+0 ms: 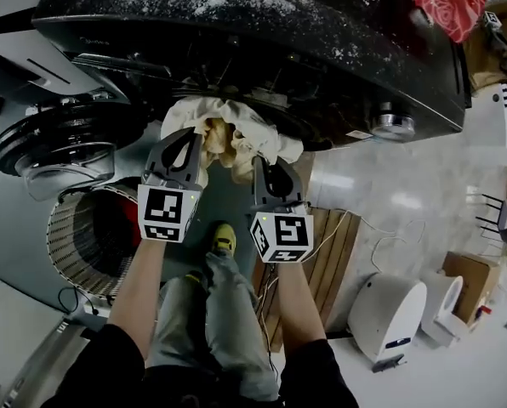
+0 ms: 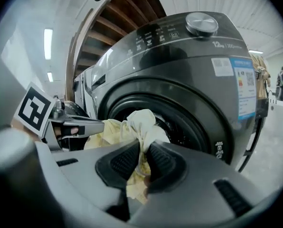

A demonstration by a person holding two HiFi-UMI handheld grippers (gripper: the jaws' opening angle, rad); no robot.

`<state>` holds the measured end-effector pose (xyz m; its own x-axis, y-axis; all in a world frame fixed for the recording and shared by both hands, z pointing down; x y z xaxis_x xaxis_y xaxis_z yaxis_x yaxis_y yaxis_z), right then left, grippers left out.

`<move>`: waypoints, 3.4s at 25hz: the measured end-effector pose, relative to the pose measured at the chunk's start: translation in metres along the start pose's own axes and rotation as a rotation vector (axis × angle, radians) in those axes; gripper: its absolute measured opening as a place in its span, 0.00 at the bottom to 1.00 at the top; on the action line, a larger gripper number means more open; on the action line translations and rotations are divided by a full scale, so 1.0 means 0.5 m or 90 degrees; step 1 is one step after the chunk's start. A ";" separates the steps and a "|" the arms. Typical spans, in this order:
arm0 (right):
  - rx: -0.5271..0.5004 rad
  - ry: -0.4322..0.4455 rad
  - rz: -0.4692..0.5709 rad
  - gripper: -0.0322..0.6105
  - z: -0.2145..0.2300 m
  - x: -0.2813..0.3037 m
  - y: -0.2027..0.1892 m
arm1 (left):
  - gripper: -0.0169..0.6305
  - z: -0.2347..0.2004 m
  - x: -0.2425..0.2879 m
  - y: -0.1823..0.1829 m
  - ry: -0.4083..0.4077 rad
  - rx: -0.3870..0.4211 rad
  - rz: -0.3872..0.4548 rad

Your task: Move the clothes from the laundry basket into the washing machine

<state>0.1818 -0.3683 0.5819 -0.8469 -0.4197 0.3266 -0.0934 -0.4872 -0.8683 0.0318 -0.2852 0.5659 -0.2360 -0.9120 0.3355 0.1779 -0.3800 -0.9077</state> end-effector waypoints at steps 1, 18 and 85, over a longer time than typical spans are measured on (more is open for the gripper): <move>0.001 0.000 0.008 0.12 0.009 0.014 -0.010 | 0.05 -0.001 0.013 -0.016 0.004 0.001 0.006; 0.018 -0.010 0.136 0.12 0.144 0.264 -0.087 | 0.05 -0.033 0.291 -0.131 0.035 0.018 0.133; 0.026 -0.003 0.105 0.05 -0.087 -0.068 0.192 | 0.04 -0.110 -0.122 0.170 0.028 0.005 0.099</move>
<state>0.1790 -0.3676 0.4713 -0.8461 -0.5004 0.1837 0.0677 -0.4428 -0.8941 0.0088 -0.2536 0.4542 -0.2472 -0.9524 0.1787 0.2228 -0.2353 -0.9460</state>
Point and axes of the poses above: the fingertips, and each gripper's own axes: x forward along the fingers, z to its right, y out of its top, the point moved 4 cm from there along -x, backward along the fingers, and after that the axes turned 15 degrees about x, right-handed, at the moved point
